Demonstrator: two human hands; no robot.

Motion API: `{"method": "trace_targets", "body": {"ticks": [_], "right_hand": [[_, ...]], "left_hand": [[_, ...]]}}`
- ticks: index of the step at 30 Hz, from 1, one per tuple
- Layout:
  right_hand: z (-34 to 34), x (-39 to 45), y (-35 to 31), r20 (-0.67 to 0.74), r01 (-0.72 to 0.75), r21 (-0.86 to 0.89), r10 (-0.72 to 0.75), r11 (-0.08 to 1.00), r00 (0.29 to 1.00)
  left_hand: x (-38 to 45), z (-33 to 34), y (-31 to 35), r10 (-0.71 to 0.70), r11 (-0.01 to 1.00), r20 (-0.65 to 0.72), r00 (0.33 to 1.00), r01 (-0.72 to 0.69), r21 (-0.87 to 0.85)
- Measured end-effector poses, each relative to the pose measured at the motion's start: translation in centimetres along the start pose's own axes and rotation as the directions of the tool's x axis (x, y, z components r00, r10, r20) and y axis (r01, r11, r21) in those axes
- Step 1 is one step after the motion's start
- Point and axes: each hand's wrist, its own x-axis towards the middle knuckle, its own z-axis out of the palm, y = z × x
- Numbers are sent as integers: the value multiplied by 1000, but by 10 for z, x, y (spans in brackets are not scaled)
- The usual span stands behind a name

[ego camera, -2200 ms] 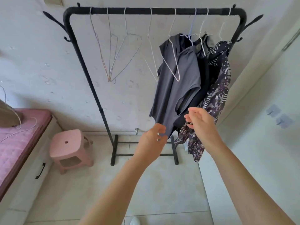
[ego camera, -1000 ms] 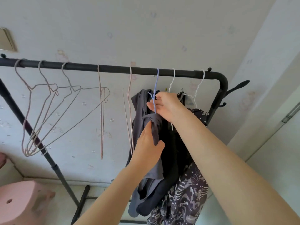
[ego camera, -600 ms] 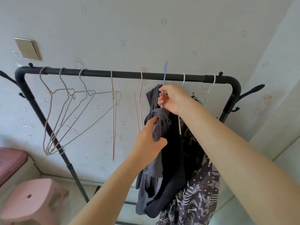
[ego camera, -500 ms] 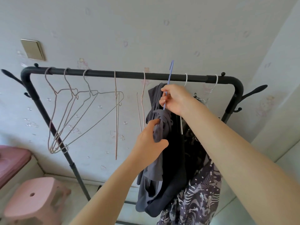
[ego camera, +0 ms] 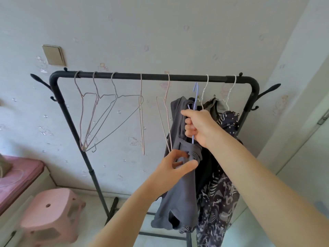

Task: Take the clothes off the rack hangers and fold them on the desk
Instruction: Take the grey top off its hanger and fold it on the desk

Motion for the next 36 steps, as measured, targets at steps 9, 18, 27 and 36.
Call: {"method": "trace_targets", "body": {"ticks": [9, 18, 27, 36], "right_hand": [[-11, -110, 50, -91, -8, -194, -10, 981, 996], [-41, -189, 71, -119, 58, -447, -123, 893, 985], [-86, -225, 71, 29, 90, -518, -87, 850, 996], [-136, -232, 72, 125, 95, -680, -13, 727, 992]], "left_hand": [[-58, 22, -5, -37, 992, -40, 999, 32, -119], [-72, 47, 1, -2, 978, -285, 958, 61, 200], [-86, 20, 19, 109, 942, -527, 843, 81, 325], [-115, -29, 15, 52, 849, -519, 853, 235, 473]]}}
